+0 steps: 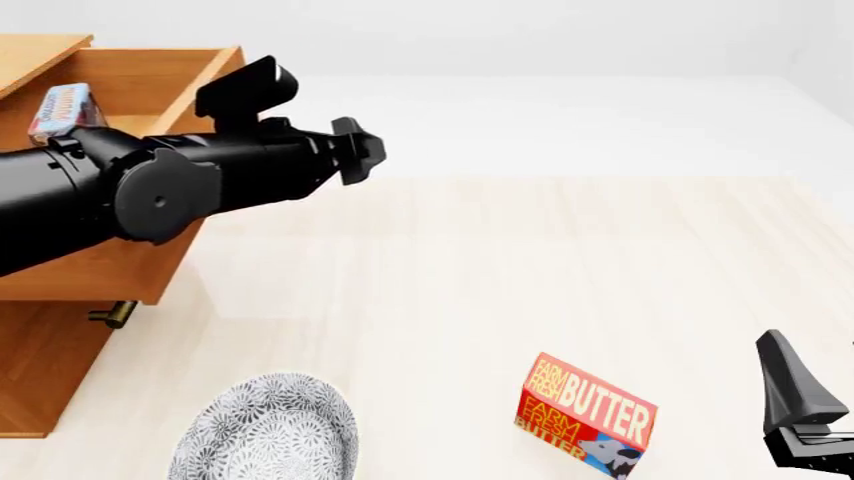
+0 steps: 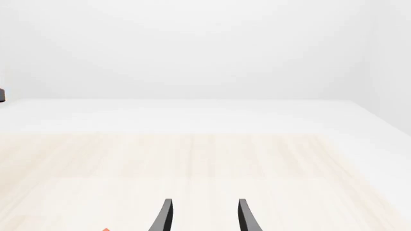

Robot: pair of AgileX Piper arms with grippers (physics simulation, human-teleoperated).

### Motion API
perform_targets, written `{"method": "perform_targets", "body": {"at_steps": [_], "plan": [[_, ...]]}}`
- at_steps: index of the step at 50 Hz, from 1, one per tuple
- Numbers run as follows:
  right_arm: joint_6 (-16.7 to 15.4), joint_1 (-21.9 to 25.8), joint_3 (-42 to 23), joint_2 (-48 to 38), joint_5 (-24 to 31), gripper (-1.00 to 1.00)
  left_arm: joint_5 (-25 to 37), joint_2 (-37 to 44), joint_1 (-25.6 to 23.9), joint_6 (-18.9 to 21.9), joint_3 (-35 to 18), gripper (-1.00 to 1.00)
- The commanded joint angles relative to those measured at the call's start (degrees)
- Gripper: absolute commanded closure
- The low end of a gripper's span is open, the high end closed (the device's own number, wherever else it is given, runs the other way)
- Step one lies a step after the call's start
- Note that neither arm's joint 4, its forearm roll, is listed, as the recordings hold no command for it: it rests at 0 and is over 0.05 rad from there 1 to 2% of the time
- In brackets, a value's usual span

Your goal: Put the chocolate pudding in the top drawer of the cabinet and close it.

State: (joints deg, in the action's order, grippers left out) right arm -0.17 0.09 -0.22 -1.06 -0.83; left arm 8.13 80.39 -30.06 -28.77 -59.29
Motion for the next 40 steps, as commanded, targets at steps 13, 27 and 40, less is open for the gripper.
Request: {"method": "perform_targets", "body": {"at_steps": [13,27,40], "plan": [[0.0,0.0,0.0,0.01,0.0,-1.0,0.04,-0.32,2.32,0.69,1.01,-1.0],[0.01,0.0,0.0,0.0,0.0,-1.0,0.01,-0.56,4.22,1.33,1.73,-1.0],[0.01,0.0,0.0,-0.01,0.0,-1.0,0.23,-0.43,5.79,1.89,2.1,-1.0]]}}
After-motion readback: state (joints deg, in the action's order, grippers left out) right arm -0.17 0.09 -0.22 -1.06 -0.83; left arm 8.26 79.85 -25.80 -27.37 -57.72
